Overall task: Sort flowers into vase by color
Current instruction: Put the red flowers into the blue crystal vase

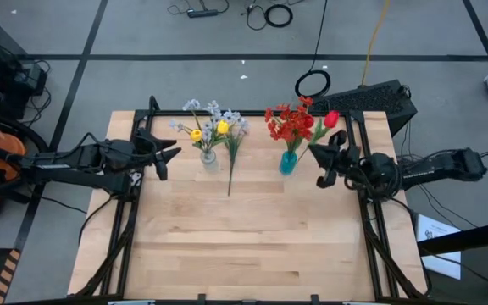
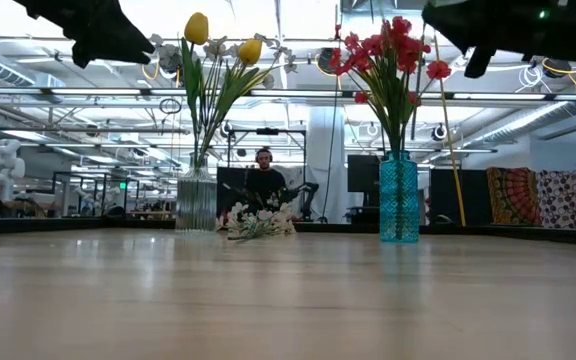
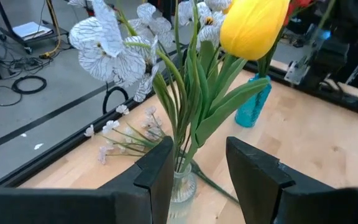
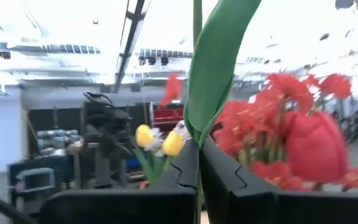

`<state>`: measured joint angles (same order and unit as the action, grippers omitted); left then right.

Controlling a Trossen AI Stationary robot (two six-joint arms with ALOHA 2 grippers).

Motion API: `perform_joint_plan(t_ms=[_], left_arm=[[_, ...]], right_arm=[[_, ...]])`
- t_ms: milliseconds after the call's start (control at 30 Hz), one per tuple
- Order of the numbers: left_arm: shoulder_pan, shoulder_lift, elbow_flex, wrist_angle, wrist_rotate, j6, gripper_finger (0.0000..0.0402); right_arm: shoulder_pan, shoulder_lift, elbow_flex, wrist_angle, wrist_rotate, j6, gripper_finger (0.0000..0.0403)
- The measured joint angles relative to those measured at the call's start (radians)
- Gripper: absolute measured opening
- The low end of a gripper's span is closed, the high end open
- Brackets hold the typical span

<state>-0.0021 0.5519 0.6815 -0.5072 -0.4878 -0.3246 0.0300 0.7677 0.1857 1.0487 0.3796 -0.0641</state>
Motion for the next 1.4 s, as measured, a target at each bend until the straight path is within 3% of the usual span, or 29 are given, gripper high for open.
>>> perform_joint_plan(t_ms=[333,933,1400], left_arm=[[0.0,0.061,0.0,0.0,-0.002,0.071,0.0151],[0.0,0.129,0.0,0.0,-0.003,0.071,0.0151],[0.0,0.129,0.0,0.001,-0.003,0.069,0.0151]], right_arm=[[-0.159,0.032,-0.008,0.045,-0.145,-0.054,0.0],[-0.221,0.126,-0.008,0.054,-0.151,-0.037,0.0],[-0.221,0.224,-0.008,-0.058,-0.145,0.0,0.0]])
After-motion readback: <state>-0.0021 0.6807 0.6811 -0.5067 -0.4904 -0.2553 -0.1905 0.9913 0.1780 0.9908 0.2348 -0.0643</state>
